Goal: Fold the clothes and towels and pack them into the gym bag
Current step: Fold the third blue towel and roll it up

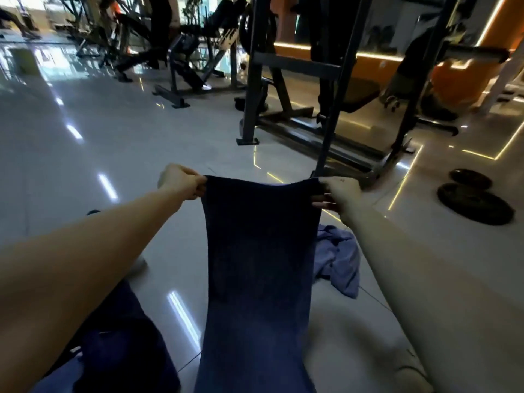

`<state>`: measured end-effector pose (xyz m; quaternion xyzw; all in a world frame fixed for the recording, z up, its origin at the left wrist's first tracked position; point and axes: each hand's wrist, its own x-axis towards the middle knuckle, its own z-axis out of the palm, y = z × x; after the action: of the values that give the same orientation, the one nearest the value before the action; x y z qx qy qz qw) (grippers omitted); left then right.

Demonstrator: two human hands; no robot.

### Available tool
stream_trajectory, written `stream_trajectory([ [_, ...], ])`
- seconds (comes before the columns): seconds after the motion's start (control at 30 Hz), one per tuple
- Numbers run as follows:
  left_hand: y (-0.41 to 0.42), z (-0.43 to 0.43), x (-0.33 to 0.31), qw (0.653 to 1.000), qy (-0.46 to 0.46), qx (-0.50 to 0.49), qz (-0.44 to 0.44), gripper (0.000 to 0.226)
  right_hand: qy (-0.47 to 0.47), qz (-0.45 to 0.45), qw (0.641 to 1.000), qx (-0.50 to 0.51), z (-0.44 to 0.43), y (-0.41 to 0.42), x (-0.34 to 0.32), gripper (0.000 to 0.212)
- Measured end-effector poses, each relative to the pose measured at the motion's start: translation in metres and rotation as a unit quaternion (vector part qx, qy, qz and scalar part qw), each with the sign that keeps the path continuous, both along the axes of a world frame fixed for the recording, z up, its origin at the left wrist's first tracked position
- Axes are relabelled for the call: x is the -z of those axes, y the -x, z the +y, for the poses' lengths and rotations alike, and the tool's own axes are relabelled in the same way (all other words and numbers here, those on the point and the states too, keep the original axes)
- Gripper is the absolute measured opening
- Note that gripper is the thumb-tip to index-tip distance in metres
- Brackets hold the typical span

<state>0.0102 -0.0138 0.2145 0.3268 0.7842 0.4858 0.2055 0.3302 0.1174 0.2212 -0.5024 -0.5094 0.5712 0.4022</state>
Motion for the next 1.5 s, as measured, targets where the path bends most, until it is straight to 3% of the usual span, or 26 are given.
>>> stream_trajectory([
  [0.17, 0.014, 0.030, 0.022, 0.995, -0.042, -0.040, -0.079, 0.008, 0.017, 0.039, 0.999, 0.034, 0.027, 0.031, 0.017, 0.036],
  [0.3, 0.016, 0.028, 0.048, 0.987, -0.032, -0.077, -0.134, 0.015, 0.026, -0.005, 0.998, 0.060, 0.025, 0.042, 0.045, 0.009],
  [0.43, 0.003, 0.003, 0.088, 0.979, -0.025, -0.117, -0.167, 0.017, 0.076, -0.040, 0.994, 0.075, 0.008, 0.030, 0.077, 0.016],
  [0.7, -0.068, -0.072, 0.168, 0.919, -0.016, -0.149, -0.365, 0.013, 0.164, -0.123, 0.973, 0.104, -0.041, -0.017, 0.151, 0.013],
  [1.07, -0.116, -0.152, 0.251, 0.904, 0.079, -0.176, -0.382, 0.015, 0.206, -0.230, 0.950, 0.048, -0.109, -0.058, 0.220, 0.006],
  [1.27, -0.130, -0.182, 0.311, 0.913, 0.213, -0.177, -0.300, 0.014, 0.221, -0.346, 0.912, -0.015, -0.128, -0.067, 0.261, 0.007],
  [1.5, -0.140, -0.192, 0.330, 0.906, 0.341, -0.125, -0.218, 0.031, 0.201, -0.431, 0.878, -0.050, -0.126, -0.088, 0.305, 0.009],
])
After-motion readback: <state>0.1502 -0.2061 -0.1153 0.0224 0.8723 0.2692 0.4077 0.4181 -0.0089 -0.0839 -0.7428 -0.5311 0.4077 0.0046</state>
